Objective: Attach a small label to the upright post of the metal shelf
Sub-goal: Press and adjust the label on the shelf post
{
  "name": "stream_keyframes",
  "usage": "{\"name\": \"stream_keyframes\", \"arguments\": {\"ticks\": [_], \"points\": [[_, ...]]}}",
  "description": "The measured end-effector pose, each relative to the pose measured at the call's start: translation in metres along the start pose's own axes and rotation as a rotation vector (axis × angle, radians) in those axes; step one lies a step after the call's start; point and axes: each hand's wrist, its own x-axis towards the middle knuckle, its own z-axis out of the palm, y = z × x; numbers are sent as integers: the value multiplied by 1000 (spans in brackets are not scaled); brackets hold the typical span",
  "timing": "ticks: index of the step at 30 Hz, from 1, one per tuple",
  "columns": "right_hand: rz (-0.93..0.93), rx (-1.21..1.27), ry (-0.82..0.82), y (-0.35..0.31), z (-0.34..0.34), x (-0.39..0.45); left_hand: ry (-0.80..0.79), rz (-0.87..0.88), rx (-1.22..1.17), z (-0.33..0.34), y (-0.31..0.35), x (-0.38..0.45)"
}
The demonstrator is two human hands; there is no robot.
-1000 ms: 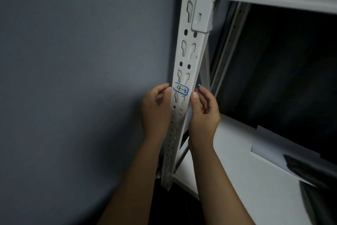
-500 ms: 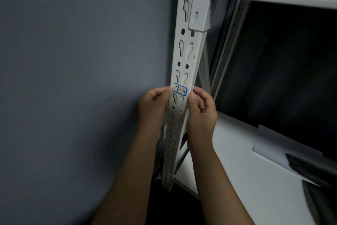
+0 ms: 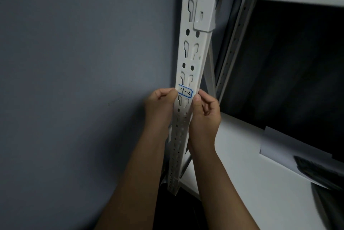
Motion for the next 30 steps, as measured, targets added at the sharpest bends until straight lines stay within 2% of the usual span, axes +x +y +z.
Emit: {"name": "stream_keyframes", "arguments": {"ticks": [8, 14, 18, 26, 30], "points": [[-5, -57, -49, -1, -5, 2, 7, 77, 42, -9, -10, -3], [-11, -65, -78, -3, -8, 4, 106, 444, 341, -13, -14, -5], [7, -61, -83, -4, -9, 4, 131, 592, 478, -12, -20, -5], [33, -53, -90, -5, -10, 5, 280, 753, 625, -7, -31, -1], [35, -27, -88, -6, -10, 5, 333, 764, 671, -5, -31, 0]]}}
